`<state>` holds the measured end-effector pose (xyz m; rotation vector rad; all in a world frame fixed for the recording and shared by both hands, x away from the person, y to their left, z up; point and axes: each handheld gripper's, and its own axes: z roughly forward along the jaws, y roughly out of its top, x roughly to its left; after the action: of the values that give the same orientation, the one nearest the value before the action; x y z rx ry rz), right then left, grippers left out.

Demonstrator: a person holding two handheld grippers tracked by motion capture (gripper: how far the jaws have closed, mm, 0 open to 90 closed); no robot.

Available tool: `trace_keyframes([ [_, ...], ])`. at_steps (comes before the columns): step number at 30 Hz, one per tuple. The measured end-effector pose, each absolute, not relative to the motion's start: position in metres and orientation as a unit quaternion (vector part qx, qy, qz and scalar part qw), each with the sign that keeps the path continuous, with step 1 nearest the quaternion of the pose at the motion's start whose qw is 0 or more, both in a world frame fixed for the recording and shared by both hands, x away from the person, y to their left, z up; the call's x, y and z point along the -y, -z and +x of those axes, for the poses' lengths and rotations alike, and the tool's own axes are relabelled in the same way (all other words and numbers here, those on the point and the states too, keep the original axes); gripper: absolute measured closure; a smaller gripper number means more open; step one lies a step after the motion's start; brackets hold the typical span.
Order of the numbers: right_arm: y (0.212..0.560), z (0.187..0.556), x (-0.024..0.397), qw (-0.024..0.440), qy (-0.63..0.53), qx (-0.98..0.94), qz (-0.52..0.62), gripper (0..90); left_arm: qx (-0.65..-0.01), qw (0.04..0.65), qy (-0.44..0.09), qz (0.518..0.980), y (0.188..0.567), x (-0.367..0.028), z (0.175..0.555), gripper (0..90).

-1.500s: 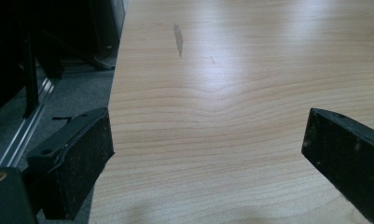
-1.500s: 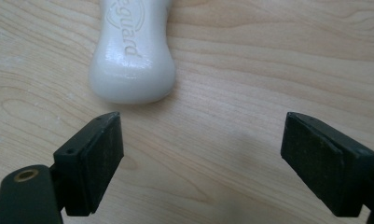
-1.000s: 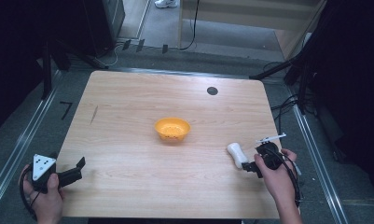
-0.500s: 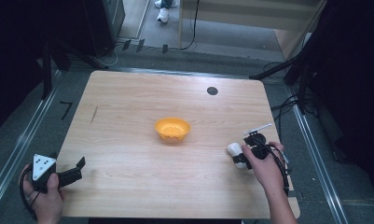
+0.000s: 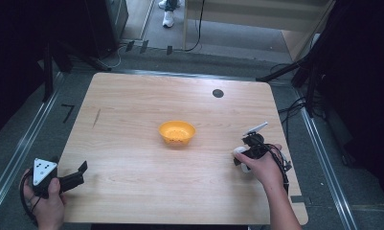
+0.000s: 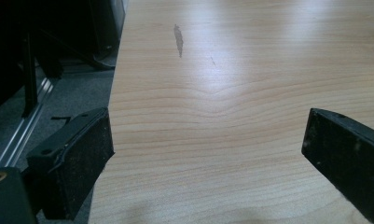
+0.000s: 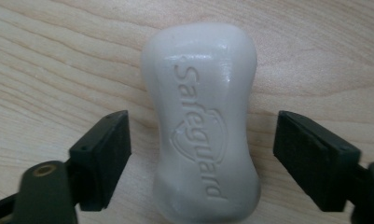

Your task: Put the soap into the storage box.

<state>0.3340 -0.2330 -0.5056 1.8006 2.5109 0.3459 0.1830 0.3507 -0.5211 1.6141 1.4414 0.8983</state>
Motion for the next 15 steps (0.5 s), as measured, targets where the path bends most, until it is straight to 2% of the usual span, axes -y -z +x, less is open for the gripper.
trace_keyframes([
  [3, 0.5071, 0.3349, 0.2309, 0.015, -0.111, -0.812, 0.573, 37.9, -0.567, 0.388, -0.353, 0.635, 0.521, -0.3507, 0.1832, 2.2],
  [10, 0.5065, 0.3386, 0.2275, 0.02, -0.1, -0.814, 0.572, 47.0, -0.566, 0.386, -0.354, 0.636, 0.521, -0.3505, 0.1832, 2.2],
  [15, 0.5069, 0.3379, 0.2229, 0.035, -0.087, -0.819, 0.566, 49.5, -0.566, 0.387, -0.354, 0.636, 0.5211, -0.3504, 0.1832, 2.2],
])
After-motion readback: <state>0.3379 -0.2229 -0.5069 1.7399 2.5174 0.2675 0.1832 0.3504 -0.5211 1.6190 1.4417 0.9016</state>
